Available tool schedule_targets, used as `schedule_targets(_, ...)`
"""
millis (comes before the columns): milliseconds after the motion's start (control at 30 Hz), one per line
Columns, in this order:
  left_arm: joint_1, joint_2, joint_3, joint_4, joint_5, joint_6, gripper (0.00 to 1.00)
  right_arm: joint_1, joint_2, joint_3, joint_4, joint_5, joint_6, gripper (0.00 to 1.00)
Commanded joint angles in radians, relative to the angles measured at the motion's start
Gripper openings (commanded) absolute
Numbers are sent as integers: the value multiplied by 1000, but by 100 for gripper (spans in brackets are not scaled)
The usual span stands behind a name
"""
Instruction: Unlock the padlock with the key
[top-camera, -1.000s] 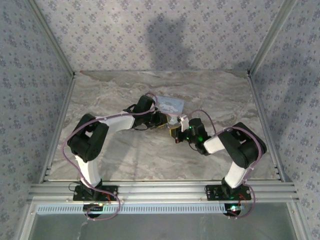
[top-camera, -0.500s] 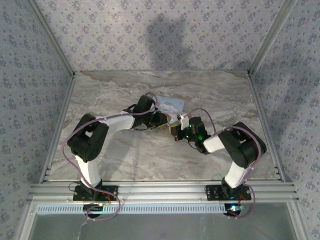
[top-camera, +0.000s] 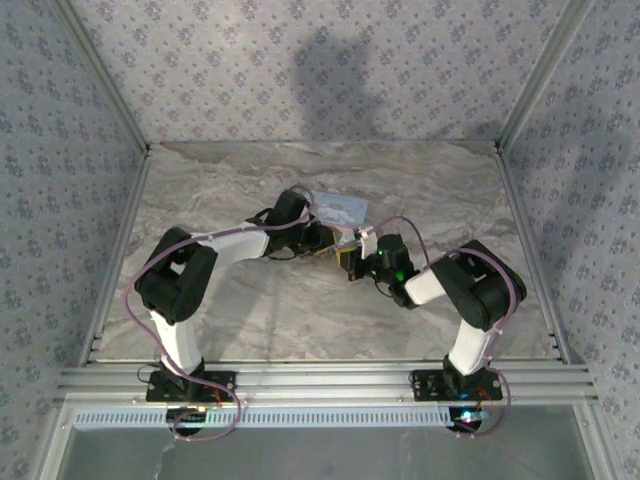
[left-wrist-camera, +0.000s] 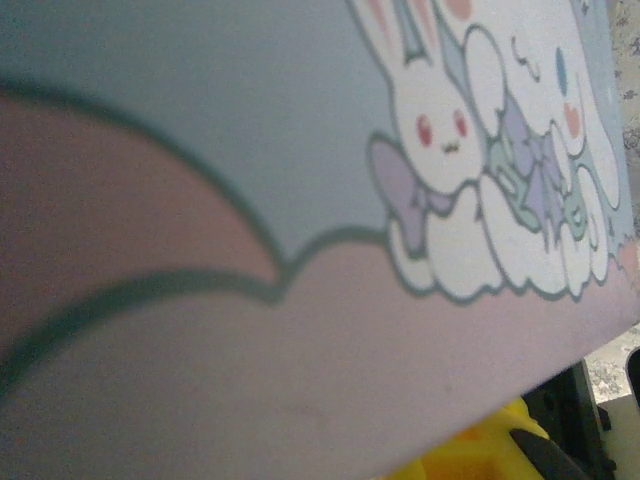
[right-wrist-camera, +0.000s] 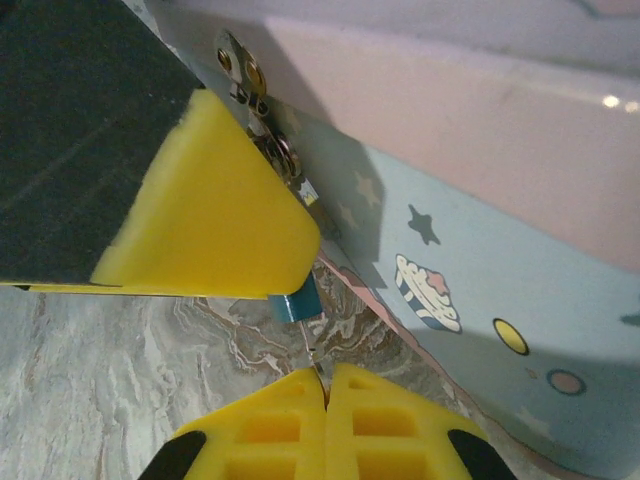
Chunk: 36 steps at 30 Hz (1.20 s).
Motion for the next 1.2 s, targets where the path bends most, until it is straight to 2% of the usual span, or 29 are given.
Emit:
schedule_targets(0,-16,-41,31,2,49,-16,13,10,22,15,141,39,-7,0)
schedule_targets(200,-20,-40,30,1,48,-17,13,12,33,48,184,50,-26,0)
schedule_targets(800,-26,-22,33,2,53,-20,12,-13,9,194,131,19,-85,0)
schedule_targets(1167,-27,-11,36,3,61,-25,12,-44,19,210,139,13,-105,0)
